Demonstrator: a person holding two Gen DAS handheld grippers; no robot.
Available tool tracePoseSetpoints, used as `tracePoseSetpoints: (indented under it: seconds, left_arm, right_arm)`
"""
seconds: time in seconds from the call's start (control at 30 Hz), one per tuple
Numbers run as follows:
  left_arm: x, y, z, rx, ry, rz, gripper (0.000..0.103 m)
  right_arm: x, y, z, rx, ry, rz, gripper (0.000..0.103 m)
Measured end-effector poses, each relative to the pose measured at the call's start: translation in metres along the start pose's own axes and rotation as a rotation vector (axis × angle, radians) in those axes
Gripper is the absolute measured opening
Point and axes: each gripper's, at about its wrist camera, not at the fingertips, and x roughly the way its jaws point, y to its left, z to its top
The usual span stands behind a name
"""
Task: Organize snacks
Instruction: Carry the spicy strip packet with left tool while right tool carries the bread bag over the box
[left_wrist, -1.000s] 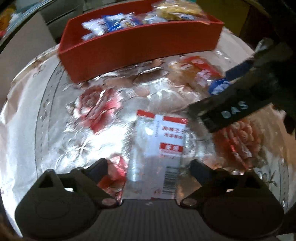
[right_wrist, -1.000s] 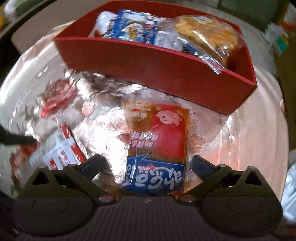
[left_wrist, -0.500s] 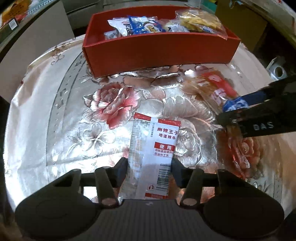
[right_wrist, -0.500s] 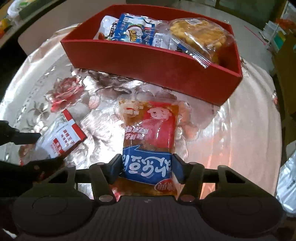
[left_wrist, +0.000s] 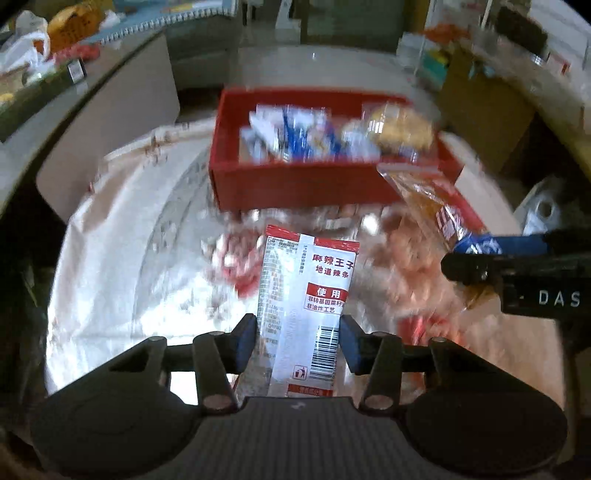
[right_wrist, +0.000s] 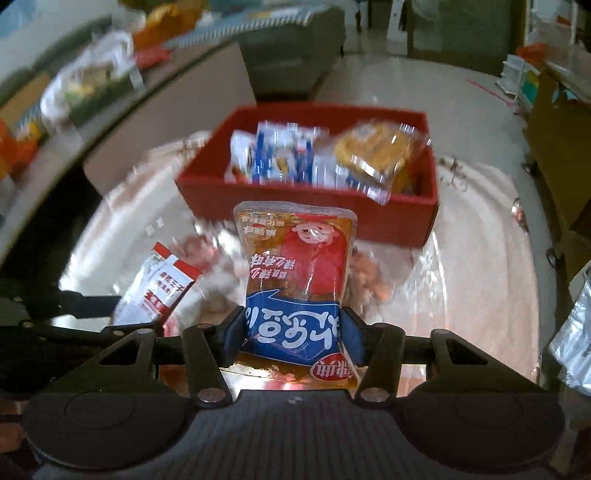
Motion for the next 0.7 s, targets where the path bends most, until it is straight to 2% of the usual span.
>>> tracePoseSetpoints:
  seconds: [0.07, 0.17, 0.23, 0.7]
  left_arm:
    - [-0.003, 0.003, 0.011, -0.033, -0.032, -0.013, 0.041]
    - [-0.004, 0.003, 0.028, -0.08, -0.061, -0.072, 0.041]
    - [-0.004, 0.0, 0.037, -0.074, -0.104, -0.077, 0.041]
    - [-0.003, -0.003, 0.09, -0.1, -0.193, -0.182, 0.041]
  right_arm:
    - [-0.008, -0.005, 0.006, 0.029, -0.04, 0.014, 0.061]
    - [-0.016, -0.014, 0.013, 0.054, -0.069, 0.01, 0.062]
    - [-0.02, -0.023, 0.019, 0.072, -0.079, 0.016, 0.062]
    - [-0.045, -0.061, 0.049, 0.149, -0.218, 0.01, 0.062]
